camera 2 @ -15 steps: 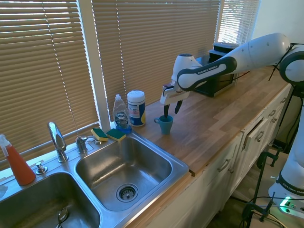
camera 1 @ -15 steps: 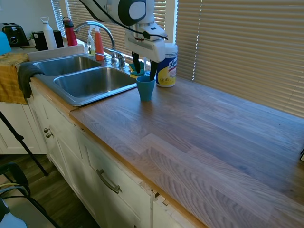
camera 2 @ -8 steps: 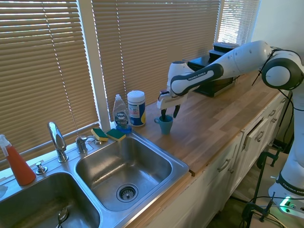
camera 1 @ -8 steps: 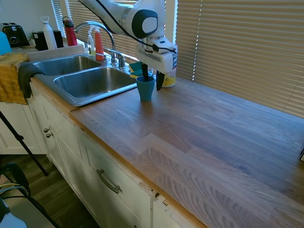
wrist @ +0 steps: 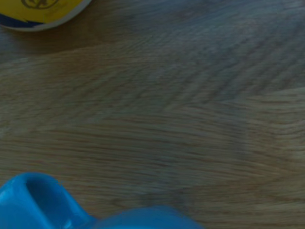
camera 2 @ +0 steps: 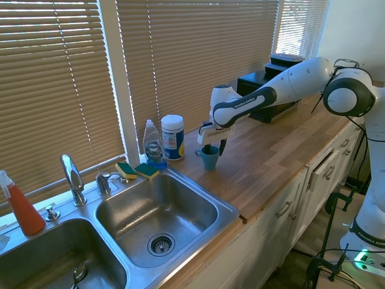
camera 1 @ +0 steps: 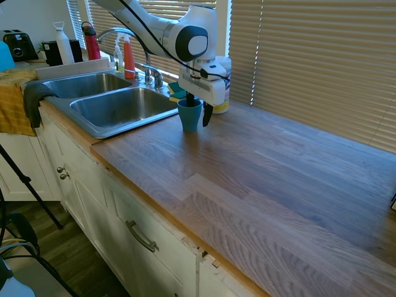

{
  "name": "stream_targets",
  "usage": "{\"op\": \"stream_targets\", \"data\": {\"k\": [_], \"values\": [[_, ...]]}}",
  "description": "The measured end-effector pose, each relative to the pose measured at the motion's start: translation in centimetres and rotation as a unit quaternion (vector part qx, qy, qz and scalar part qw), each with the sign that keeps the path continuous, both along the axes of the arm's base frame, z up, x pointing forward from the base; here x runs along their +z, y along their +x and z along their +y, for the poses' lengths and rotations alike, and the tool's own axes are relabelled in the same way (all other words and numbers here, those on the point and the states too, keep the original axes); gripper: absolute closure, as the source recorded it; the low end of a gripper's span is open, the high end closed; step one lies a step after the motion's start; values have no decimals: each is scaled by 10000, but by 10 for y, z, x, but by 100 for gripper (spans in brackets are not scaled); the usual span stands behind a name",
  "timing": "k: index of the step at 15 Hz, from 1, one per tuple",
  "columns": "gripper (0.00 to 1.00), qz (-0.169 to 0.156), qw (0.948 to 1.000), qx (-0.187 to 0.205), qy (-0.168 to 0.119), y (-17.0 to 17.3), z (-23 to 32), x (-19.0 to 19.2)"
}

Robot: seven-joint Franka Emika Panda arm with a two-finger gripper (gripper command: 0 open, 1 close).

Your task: Put the mug in the sink

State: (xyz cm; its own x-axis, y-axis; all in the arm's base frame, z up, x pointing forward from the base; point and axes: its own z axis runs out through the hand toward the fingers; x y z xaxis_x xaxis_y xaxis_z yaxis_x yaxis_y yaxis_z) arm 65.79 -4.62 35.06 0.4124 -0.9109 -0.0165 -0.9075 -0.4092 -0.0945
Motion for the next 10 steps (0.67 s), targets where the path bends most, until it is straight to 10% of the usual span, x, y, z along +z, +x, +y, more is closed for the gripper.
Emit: {"op": "stream_targets", "data": {"k": [10], "values": [[100, -9, 9996, -199, 217, 1, -3, -5]]}}
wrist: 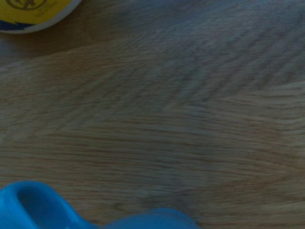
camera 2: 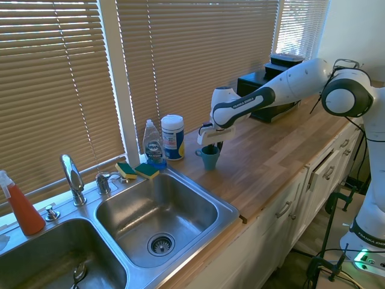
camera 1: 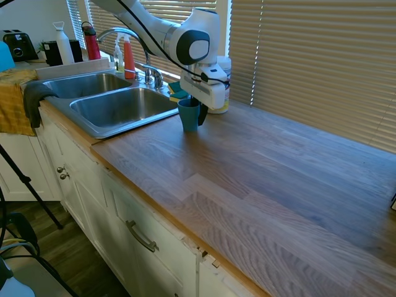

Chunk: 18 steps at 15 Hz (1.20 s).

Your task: Put the mug in the sink

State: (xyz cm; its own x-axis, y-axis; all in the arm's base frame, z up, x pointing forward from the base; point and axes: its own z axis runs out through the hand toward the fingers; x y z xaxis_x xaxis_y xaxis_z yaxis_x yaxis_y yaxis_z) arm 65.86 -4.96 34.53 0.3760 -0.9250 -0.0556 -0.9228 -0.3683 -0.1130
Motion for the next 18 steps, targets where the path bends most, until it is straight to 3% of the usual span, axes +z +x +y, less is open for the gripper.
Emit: {"op": "stream_targets", "data": {"k": [5, 9, 13, 18], "values": [[100, -58, 10000, 33, 9, 1, 5, 4], [100, -186, 9994, 278, -2, -12, 34, 14], [100, -525, 9958, 747, -79, -30, 113, 66], [100, -636, 9902, 1199, -313, -39, 240, 87]]}}
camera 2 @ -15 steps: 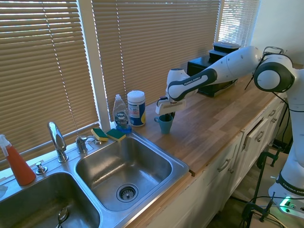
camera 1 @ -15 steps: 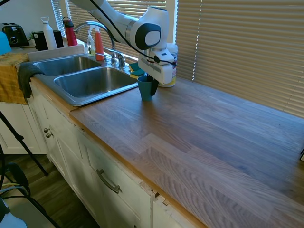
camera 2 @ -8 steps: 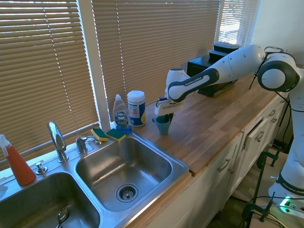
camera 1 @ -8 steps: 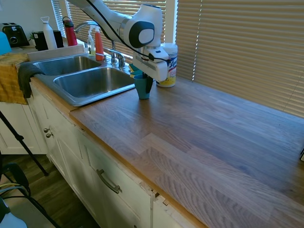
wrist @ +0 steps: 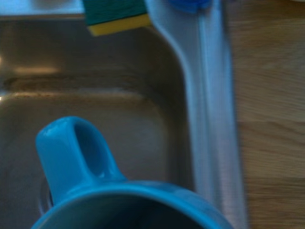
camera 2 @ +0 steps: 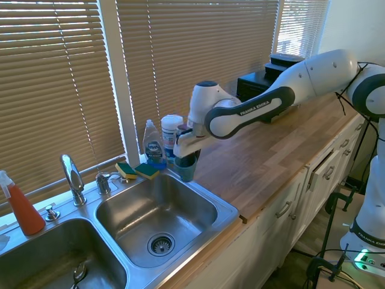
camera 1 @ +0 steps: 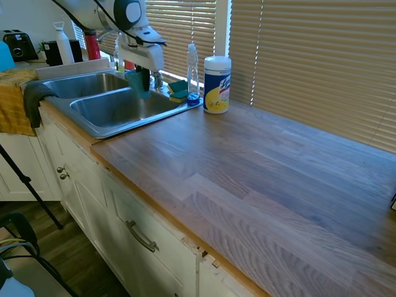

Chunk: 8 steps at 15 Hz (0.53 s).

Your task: Put the mug in the sink

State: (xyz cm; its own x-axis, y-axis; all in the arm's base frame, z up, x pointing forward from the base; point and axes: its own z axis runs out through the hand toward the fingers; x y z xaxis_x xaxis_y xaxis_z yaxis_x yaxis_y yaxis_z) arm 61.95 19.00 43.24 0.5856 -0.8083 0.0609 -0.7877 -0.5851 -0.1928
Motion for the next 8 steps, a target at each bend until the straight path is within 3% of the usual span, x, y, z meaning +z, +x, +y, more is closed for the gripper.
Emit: {"op": "stream_targets", "data": {"k": [4, 8], "values": [[100, 105, 9993, 350, 86, 25, 83, -16], [100, 235, 9986, 420, 220, 61, 108, -45]]}}
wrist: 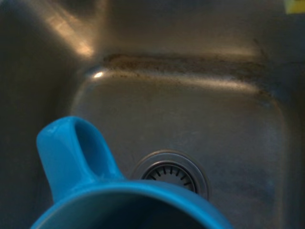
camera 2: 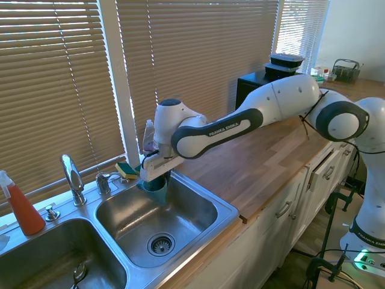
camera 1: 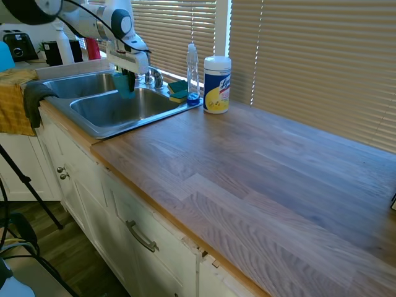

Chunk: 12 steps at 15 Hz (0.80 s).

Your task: Put the mug in the sink

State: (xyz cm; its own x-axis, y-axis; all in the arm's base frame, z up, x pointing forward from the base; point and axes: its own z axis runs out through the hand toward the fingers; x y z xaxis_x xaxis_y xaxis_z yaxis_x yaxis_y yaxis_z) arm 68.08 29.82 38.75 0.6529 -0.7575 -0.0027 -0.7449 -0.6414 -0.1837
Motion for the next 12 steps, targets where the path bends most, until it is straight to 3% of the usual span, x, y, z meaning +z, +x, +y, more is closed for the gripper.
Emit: {"op": "stream_targets", "data": {"k": [6, 12], "values": [[100, 131, 9998, 27, 175, 38, 19, -48], [100, -83, 9991, -239, 340, 63, 1, -147]]}}
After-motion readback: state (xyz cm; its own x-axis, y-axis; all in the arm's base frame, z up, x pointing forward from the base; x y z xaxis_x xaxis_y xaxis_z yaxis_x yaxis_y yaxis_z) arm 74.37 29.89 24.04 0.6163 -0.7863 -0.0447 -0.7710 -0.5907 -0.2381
